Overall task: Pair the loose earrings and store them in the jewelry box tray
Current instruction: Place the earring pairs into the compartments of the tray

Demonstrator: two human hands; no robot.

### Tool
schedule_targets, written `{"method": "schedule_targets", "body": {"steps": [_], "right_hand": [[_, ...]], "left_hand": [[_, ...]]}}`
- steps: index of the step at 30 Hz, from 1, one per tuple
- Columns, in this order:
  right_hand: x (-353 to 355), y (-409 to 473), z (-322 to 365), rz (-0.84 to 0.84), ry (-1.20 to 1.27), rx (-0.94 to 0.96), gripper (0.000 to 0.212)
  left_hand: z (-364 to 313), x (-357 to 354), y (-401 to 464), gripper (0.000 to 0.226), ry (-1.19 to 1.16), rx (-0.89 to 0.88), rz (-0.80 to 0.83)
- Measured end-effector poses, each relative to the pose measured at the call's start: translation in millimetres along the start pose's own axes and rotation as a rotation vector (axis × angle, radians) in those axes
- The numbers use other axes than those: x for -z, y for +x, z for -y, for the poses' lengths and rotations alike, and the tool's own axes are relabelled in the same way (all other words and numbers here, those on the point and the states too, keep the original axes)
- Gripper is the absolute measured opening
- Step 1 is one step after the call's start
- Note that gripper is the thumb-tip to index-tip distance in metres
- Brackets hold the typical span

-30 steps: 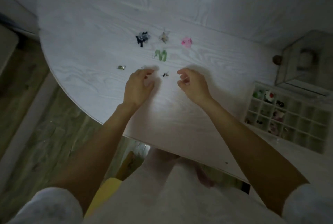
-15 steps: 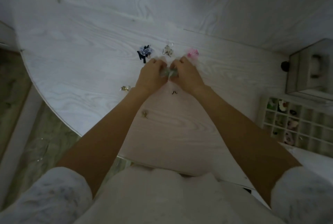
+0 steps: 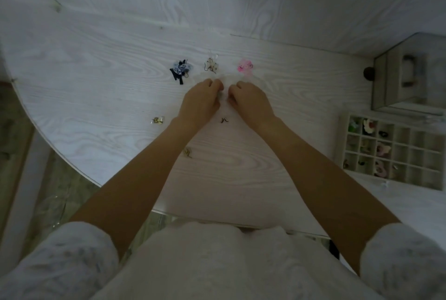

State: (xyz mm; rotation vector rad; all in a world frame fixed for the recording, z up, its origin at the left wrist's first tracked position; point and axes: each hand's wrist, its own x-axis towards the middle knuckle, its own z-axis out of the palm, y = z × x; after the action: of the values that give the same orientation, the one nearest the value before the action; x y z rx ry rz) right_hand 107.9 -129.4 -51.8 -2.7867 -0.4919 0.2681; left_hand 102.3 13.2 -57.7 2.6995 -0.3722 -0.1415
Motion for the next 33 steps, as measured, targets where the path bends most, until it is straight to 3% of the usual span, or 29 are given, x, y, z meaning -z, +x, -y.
{"method": "schedule_targets", "body": {"steps": [4,9,16,21,23,27,33], "right_hand": [[-4.5,-0.5,1.1,-0.059,-0.022,-0.06,0.015],[-3.2,-13.0,-12.5,-0.04,0.132,-0.175,0.015],[34.0,-102.0,-56.5,-0.195,1.034,-0.539,0.022],[66.7,-186.4,-115.1,-0.313,1.379,-0.754,0.028],[78.9,-216.2,-147.6,-0.369,1.375,-0.817,0.025],[92.2,-252.5,-203.8,-0.451,1.132,-0.842,0.03],[89.3,-255.1,-240.3,-0.488,0.924,-0.854,0.026]], "left_hand": [[4.9,-1.7,-0.8,0.024,0.04,0.024,-0.019],[2.4,2.1,-0.1,0.022,-0.063,0.06,-0.031],[-90.5,-3.7,-14.1,0.015,-0.518,0.022,-0.074],[-193.2,-36.5,-17.0,0.014,-0.647,-0.085,0.091],[-235.0,-54.8,-10.4,0.018,-0.627,-0.137,0.155],[-303.0,-89.3,2.1,0.025,-0.577,-0.142,0.208],[-351.9,-124.3,8.5,0.027,-0.47,-0.09,0.187]]}}
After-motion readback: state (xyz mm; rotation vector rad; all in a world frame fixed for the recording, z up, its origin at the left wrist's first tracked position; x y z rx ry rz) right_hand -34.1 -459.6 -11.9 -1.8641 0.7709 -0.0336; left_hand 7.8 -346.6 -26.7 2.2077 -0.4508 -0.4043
